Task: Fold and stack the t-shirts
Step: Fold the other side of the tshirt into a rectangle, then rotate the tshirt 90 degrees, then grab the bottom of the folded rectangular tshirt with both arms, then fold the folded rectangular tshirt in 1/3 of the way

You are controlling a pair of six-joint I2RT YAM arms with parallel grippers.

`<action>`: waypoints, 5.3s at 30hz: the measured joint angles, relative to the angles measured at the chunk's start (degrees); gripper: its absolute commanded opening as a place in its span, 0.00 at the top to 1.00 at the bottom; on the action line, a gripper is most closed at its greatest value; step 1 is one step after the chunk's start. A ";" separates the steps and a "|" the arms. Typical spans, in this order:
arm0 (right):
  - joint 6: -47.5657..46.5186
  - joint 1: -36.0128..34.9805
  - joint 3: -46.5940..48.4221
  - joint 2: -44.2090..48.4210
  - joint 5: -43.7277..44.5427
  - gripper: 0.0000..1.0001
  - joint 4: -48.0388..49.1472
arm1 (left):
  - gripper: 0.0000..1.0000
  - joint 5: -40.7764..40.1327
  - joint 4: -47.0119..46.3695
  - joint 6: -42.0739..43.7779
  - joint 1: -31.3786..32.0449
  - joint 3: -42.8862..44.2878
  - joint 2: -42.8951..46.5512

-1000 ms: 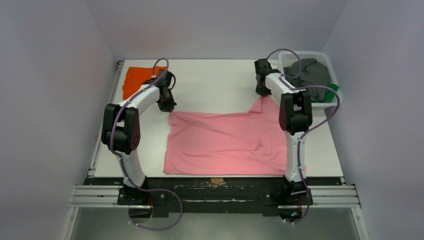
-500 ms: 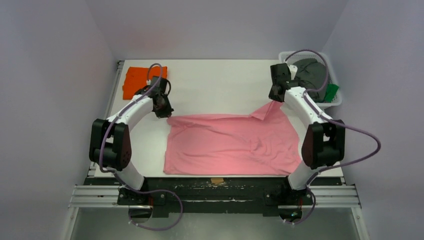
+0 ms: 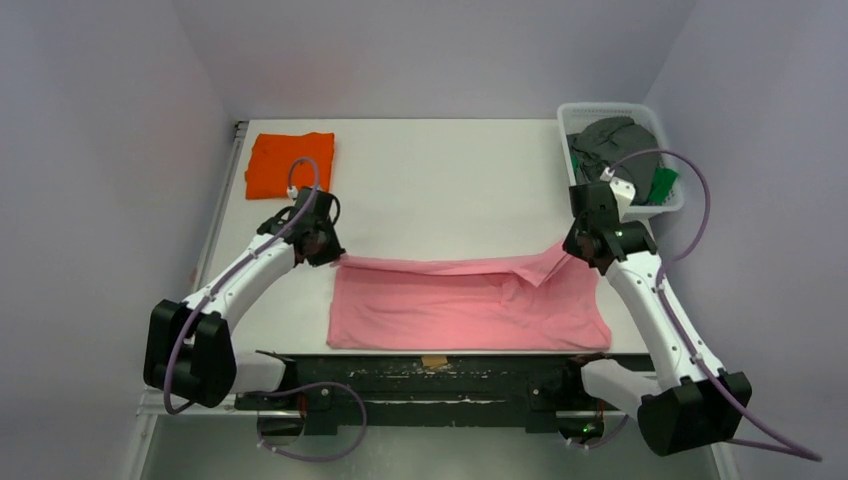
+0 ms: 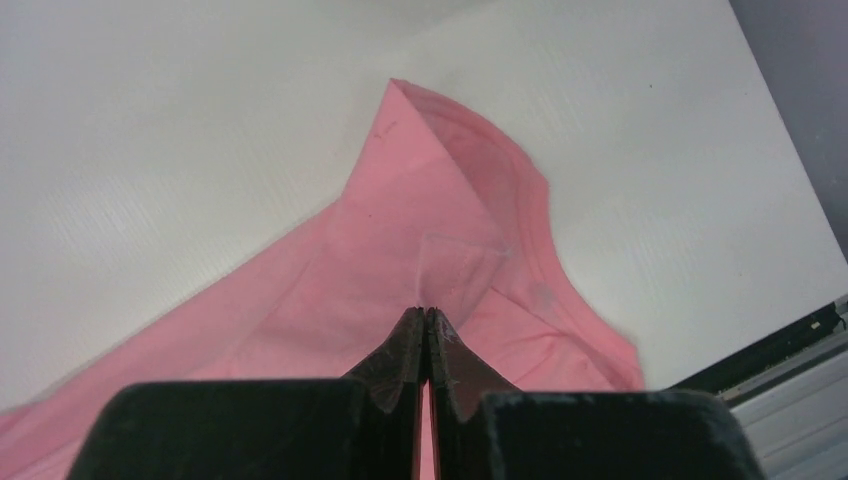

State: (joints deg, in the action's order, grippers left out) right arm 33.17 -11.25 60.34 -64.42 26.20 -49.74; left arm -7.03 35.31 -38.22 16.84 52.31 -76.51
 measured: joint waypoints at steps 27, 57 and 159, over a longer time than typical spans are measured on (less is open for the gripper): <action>7.98 -0.37 -18.80 18.47 -14.32 0.18 -6.36 | 0.00 3.69 6.73 -4.39 5.09 -9.33 17.31; 6.97 -0.61 41.33 -67.56 -36.81 0.22 36.13 | 0.00 16.48 -20.44 -16.39 16.90 -16.61 0.20; 10.88 -23.08 -20.96 -4.61 -47.34 1.00 37.16 | 1.00 3.23 -2.12 -10.08 26.23 0.57 3.04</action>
State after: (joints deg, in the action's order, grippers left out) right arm 44.05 -34.33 39.38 -69.04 -21.15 -12.58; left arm -3.79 33.19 -48.29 43.07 52.88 -73.47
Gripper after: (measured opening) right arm 0.006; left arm 0.015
